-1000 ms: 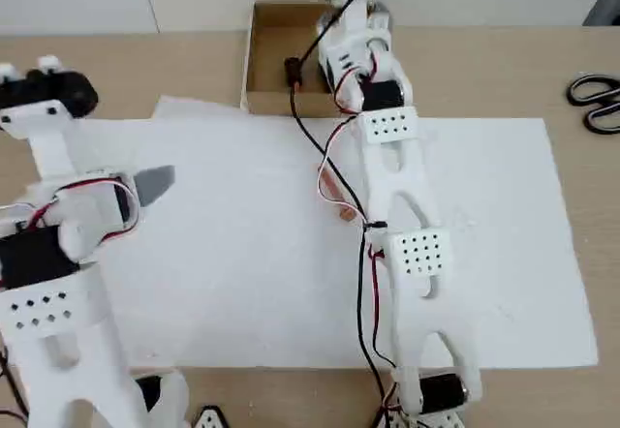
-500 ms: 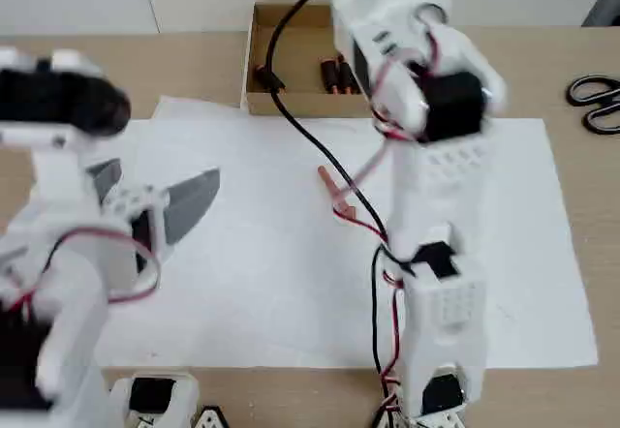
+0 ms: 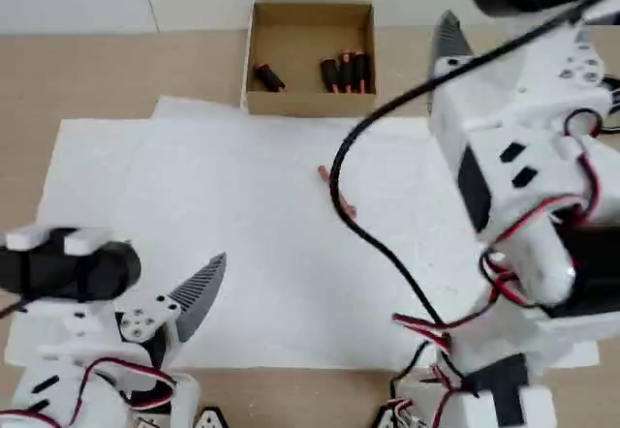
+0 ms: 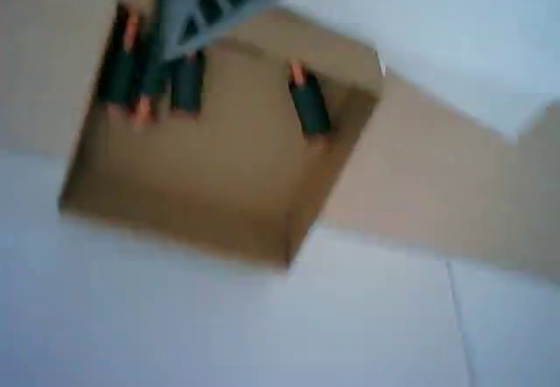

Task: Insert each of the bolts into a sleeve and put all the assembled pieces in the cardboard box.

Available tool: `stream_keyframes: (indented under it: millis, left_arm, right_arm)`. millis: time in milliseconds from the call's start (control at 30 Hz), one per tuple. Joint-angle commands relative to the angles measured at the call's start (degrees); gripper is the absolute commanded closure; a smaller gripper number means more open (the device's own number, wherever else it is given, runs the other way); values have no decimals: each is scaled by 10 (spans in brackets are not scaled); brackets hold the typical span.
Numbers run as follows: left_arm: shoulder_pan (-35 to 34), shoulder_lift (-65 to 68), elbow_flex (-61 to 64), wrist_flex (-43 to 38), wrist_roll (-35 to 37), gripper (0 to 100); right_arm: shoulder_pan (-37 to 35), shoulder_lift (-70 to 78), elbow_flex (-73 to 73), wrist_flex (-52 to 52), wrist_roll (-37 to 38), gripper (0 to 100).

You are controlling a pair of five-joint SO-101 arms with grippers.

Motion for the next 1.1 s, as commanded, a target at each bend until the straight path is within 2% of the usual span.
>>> stream_keyframes:
  millis: [0,133,300,567,733,900,1067]
  left_arm:
    - [-2,-122,123,-57,-2,642]
    - [-2,-103,236,-76,-2,642]
    - [-4,-122,276,-76,0,642]
    - [-153,-122,415,-127,0,642]
    - [-177,-122,508,-167,0,642]
    - [-178,-122,506,-164,0,642]
    - [-180,-122,506,-164,0,642]
  right_arm:
    - [30,-125,283,3,5,717]
    - [31,-271,520,-27,4,717]
    - [31,-463,800,-131,1,717]
    - [36,-788,1199,-350,3,717]
    - [34,-945,1371,-415,4,717]
    - [43,-933,1430,-435,1,716]
    - [14,-941,1467,-468,2,716]
